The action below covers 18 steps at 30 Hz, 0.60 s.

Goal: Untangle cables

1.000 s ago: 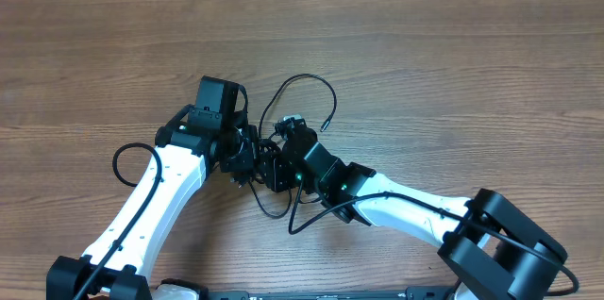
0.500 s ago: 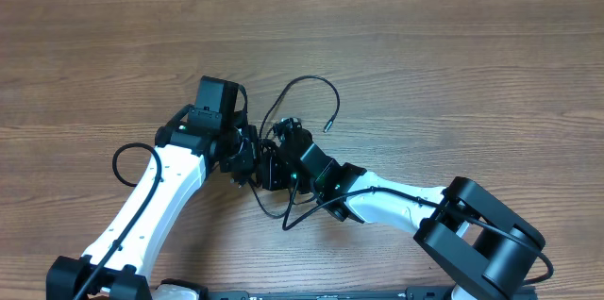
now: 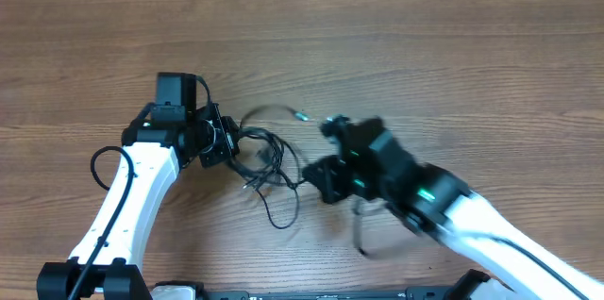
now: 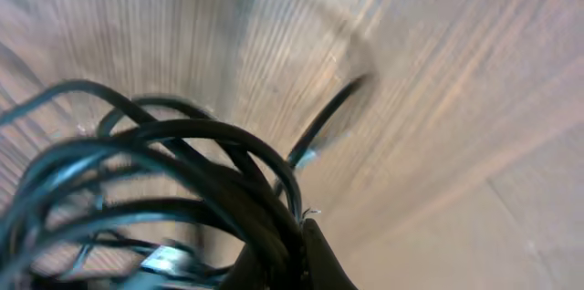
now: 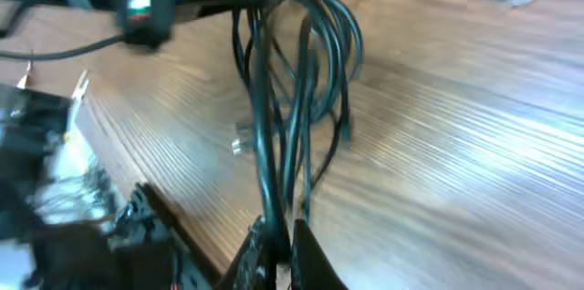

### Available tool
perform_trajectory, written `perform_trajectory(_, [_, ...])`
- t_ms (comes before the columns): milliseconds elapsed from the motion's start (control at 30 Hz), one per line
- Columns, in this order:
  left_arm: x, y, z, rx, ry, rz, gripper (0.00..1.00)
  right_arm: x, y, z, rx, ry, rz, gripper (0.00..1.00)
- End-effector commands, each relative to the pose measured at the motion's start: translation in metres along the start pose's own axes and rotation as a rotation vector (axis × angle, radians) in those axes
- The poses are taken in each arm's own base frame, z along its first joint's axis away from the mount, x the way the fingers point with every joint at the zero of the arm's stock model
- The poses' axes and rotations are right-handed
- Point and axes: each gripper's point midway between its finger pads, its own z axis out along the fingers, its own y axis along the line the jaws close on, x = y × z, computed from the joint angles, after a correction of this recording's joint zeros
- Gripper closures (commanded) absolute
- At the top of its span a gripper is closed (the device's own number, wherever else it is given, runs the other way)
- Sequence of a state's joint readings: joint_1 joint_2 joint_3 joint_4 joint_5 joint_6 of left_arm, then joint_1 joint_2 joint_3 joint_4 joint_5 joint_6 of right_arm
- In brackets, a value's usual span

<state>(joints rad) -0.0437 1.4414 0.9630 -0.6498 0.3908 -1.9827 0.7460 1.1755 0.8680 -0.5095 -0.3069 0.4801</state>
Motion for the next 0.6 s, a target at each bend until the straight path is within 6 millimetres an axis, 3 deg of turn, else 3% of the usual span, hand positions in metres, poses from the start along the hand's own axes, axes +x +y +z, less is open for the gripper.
perform_trajectory(0, [0.011, -0.013, -0.004, 0.027, 0.082, 0.034, 0.96, -0.022, -0.016, -0.065, 0.139, -0.209, -0.07, 0.96])
perform_trajectory(133, [0.041, -0.03, -0.01, 0.087, 0.234, 0.122, 0.96, -0.014, -0.039, -0.116, 0.265, -0.33, 0.026, 0.96])
perform_trajectory(233, [0.065, -0.045, -0.019, 0.162, 0.349, 0.246, 0.96, -0.004, -0.042, -0.135, 0.268, -0.363, 0.094, 0.92])
perform_trajectory(333, [0.084, -0.047, -0.025, 0.185, 0.427, 0.328, 0.96, 0.001, -0.032, -0.134, 0.212, -0.339, 0.084, 0.67])
perform_trajectory(433, [0.101, -0.035, -0.027, 0.15, 0.502, 0.362, 0.96, 0.002, -0.023, -0.124, 0.17, -0.294, 0.036, 0.58])
perform_trajectory(567, [0.125, -0.035, -0.035, 0.184, 0.587, 0.455, 0.96, -0.001, -0.026, -0.108, 0.184, -0.251, 0.024, 0.5])
